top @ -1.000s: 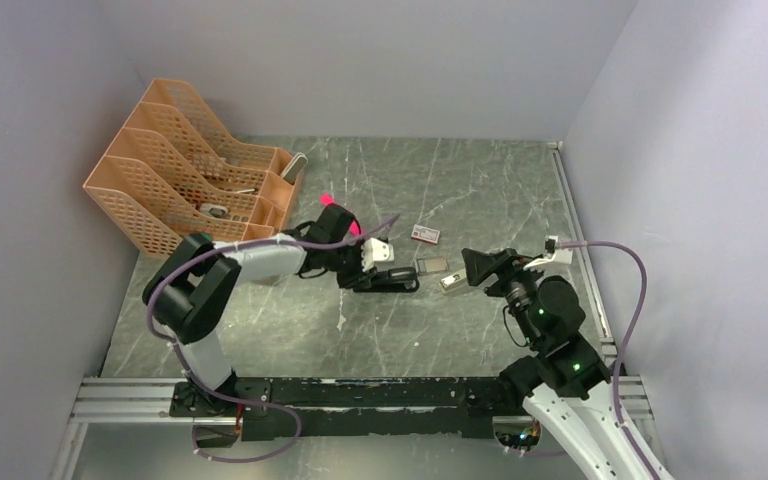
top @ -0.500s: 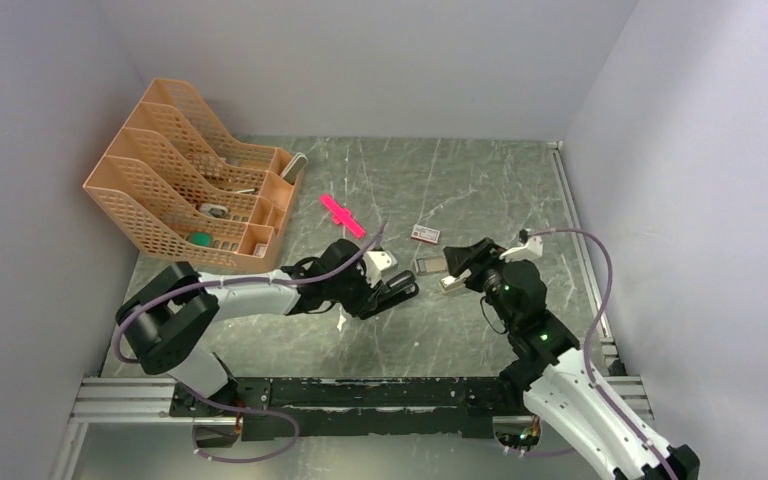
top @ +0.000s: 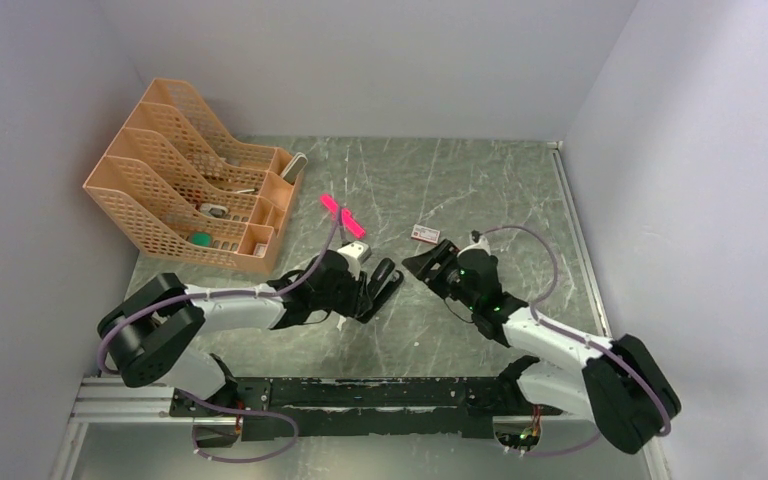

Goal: Load the staples into the stapler

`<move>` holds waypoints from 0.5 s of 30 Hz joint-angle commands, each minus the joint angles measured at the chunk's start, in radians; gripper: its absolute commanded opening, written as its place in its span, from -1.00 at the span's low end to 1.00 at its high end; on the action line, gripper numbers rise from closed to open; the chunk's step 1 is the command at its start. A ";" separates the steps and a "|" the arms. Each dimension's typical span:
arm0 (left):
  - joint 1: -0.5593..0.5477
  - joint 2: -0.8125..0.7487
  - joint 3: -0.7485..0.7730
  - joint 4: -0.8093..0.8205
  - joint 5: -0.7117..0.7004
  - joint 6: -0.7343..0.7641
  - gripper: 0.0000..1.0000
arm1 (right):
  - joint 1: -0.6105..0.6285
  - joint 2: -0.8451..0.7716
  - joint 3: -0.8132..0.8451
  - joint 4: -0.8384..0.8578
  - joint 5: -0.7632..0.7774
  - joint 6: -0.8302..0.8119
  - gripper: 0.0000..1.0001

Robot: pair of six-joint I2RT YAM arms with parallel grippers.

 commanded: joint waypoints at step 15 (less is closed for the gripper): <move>-0.116 0.067 0.055 -0.086 -0.186 -0.162 -0.86 | 0.189 0.296 0.128 0.119 0.116 0.262 0.27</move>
